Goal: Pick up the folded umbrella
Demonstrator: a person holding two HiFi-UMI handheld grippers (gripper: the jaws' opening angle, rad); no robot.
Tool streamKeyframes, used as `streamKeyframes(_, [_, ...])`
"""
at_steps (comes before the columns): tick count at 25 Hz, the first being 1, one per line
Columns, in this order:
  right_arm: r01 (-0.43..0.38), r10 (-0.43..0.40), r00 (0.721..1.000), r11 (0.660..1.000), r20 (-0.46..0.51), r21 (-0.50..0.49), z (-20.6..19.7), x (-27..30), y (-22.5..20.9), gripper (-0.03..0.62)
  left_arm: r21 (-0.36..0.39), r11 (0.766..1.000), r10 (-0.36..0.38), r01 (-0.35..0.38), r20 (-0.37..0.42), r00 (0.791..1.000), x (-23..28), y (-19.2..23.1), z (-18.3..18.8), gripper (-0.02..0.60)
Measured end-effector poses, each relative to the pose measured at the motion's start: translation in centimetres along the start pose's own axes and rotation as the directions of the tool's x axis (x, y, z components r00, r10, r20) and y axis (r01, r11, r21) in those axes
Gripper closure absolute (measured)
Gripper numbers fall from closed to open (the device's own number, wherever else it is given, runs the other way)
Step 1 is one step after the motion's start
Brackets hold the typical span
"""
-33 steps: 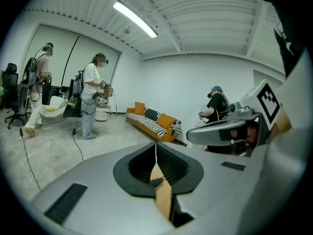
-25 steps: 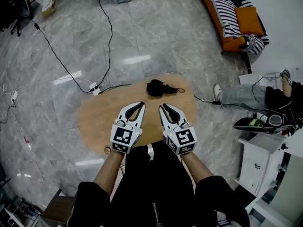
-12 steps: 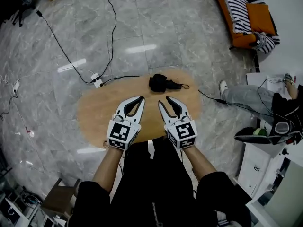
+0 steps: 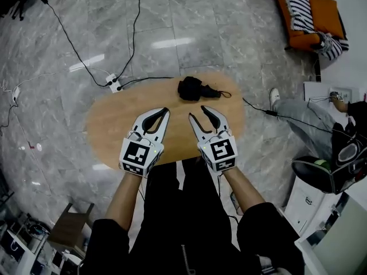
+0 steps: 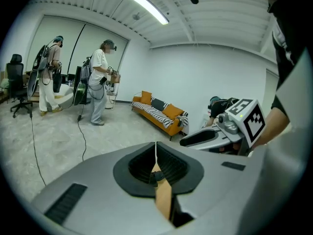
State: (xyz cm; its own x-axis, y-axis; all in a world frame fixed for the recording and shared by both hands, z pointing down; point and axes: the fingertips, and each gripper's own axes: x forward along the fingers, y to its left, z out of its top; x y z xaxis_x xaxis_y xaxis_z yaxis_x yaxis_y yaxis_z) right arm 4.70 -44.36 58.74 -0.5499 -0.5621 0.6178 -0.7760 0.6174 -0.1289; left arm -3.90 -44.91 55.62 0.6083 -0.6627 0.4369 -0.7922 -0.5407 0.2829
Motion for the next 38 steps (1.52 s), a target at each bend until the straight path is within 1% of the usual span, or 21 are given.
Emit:
streamKeyframes(4, [-0.016, 0.015, 1.000, 1.000, -0.011, -0.025, -1.4, 0.8, -0.4, 0.425, -0.015, 1.000, -0.012, 0.012, -0.007, 1.000, 1.2, -0.6, -1.1, 0.563])
streamKeyframes(8, [-0.040, 0.039, 0.999, 0.998, -0.024, -0.053, -2.9, 1.6, -0.6, 0.391, -0.024, 0.999, -0.027, 0.026, -0.019, 0.999, 2.2, -1.3, -2.5, 0.563])
streamKeyframes(15, [-0.043, 0.040, 0.998, 0.997, -0.051, -0.064, -5.1, 3.0, -2.0, 0.373, -0.044, 0.998, -0.041, 0.039, -0.036, 0.998, 3.5, -1.9, -4.3, 0.561])
streamKeyframes(21, [-0.072, 0.055, 0.992, 0.984, -0.110, -0.160, -7.3, 5.0, -3.1, 0.352, -0.055, 0.998, -0.046, 0.043, -0.047, 0.998, 4.7, -1.8, -5.7, 0.563])
streamKeyframes(25, [-0.077, 0.048, 0.986, 0.980, -0.158, -0.183, -8.6, 5.7, -3.8, 0.340, -0.061, 0.997, -0.046, 0.043, -0.050, 0.998, 5.2, -1.8, -6.7, 0.563])
streamKeyframes(29, [-0.085, 0.032, 0.981, 0.958, -0.193, -0.272, -9.6, 6.8, -4.5, 0.333, -0.066, 0.997, -0.036, 0.033, -0.051, 0.998, 5.8, -1.3, -7.3, 0.563])
streamKeyframes(33, [-0.113, 0.022, 0.973, 0.915, -0.231, -0.387, -11.4, 8.0, -4.7, 0.330, -0.069, 0.997, -0.024, 0.020, -0.057, 0.998, 6.2, -0.6, -8.1, 0.563])
streamKeyframes(35, [-0.119, 0.017, 0.969, 0.908, -0.246, -0.402, -12.2, 8.7, -5.1, 0.330, -0.069, 0.997, -0.019, 0.015, -0.059, 0.998, 6.4, -0.3, -8.5, 0.563])
streamKeyframes(38, [-0.117, 0.009, 0.965, 0.909, -0.262, -0.400, -13.2, 9.4, -6.1, 0.330, -0.070, 0.998, -0.014, 0.010, -0.066, 0.998, 6.8, -0.1, -9.2, 0.563])
